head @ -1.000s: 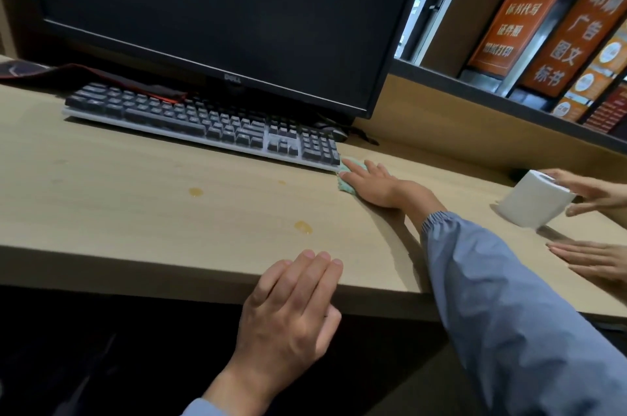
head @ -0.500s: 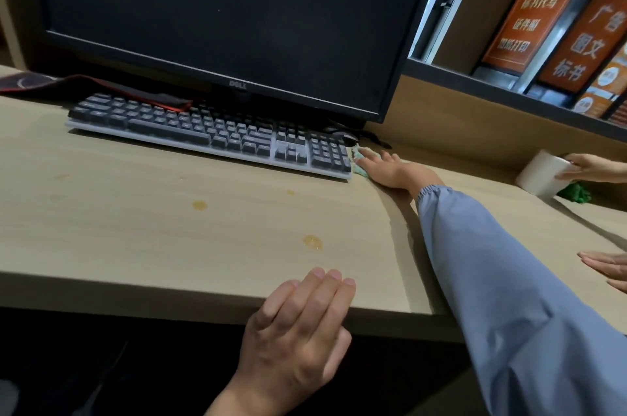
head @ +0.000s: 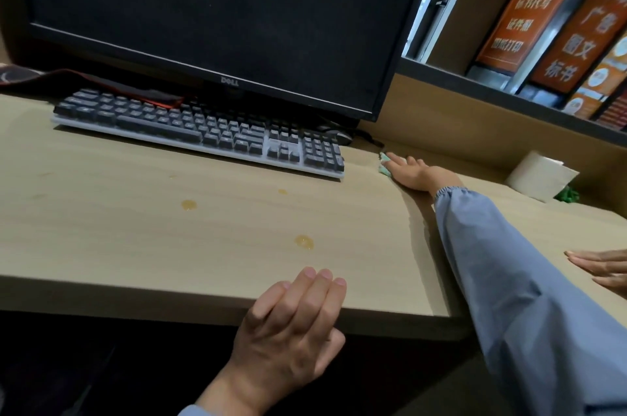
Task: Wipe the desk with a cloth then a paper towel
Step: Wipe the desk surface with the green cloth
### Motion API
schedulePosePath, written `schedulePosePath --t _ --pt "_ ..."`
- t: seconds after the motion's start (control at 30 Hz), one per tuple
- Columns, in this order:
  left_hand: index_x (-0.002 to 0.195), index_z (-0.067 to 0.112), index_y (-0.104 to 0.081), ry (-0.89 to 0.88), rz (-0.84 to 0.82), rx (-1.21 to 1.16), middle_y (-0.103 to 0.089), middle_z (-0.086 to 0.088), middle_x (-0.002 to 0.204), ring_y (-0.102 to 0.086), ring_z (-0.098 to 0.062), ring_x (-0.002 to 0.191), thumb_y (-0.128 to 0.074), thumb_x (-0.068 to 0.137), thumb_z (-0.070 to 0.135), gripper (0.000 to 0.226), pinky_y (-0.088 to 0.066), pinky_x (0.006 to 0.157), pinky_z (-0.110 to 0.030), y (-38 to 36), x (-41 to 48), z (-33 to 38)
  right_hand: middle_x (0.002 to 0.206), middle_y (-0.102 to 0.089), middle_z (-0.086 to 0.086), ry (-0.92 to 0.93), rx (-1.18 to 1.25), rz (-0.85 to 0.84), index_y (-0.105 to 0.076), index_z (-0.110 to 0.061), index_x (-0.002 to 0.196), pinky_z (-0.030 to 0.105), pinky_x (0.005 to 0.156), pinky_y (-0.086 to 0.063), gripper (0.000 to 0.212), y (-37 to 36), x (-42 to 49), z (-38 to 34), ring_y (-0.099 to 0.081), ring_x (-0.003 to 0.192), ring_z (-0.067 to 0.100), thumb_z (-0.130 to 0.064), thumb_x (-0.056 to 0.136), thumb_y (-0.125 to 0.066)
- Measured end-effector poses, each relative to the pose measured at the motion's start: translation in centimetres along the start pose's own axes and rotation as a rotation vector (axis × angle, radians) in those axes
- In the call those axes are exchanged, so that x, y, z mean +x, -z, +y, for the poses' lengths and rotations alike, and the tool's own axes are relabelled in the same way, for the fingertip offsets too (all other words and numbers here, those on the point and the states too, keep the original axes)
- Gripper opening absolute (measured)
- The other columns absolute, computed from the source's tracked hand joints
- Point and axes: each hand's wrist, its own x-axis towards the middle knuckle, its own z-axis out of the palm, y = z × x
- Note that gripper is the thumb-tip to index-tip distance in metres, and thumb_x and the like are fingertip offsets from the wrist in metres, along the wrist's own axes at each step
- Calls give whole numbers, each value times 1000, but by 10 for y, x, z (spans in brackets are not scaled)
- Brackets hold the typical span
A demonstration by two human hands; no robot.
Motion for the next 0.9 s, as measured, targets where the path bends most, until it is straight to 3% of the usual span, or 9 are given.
schedulePosePath --t 0.27,0.4,0.53,0.67,0.9 --pt "127 18 -61 97 6 -50 -58 3 128 -58 -17 120 -59 81 26 46 -31 108 -32 3 3 8 172 3 6 117 59 13 -3 -55 157 59 123 2 63 -17 -43 12 9 157 29 -73 98 -15" --pt "129 16 -61 133 -14 -95 -58 2 130 -58 -18 122 -56 87 23 43 -41 104 -36 8 3 10 172 0 8 148 47 37 -4 -53 158 55 123 0 60 -25 -66 13 4 157 30 -69 101 -15" --pt "131 15 -61 150 -40 -135 -61 -1 130 -58 -21 123 -50 94 22 39 -33 113 -35 14 3 10 172 0 6 174 46 44 -6 -53 158 50 123 1 58 -33 -97 13 4 157 30 -67 103 -16" --pt "130 11 -66 150 -88 -157 -73 -7 125 -59 -23 124 -45 98 22 39 -34 113 -38 22 4 10 172 3 5 216 46 29 -4 -52 159 51 123 1 58 -39 -130 12 8 157 29 -65 104 -17" --pt "130 8 -72 151 -170 -159 -71 -9 131 -58 -24 128 -47 96 18 44 -37 113 -42 33 5 10 172 7 2 292 37 24 0 -54 158 55 123 1 58 -56 -182 17 11 157 27 -66 103 -14"
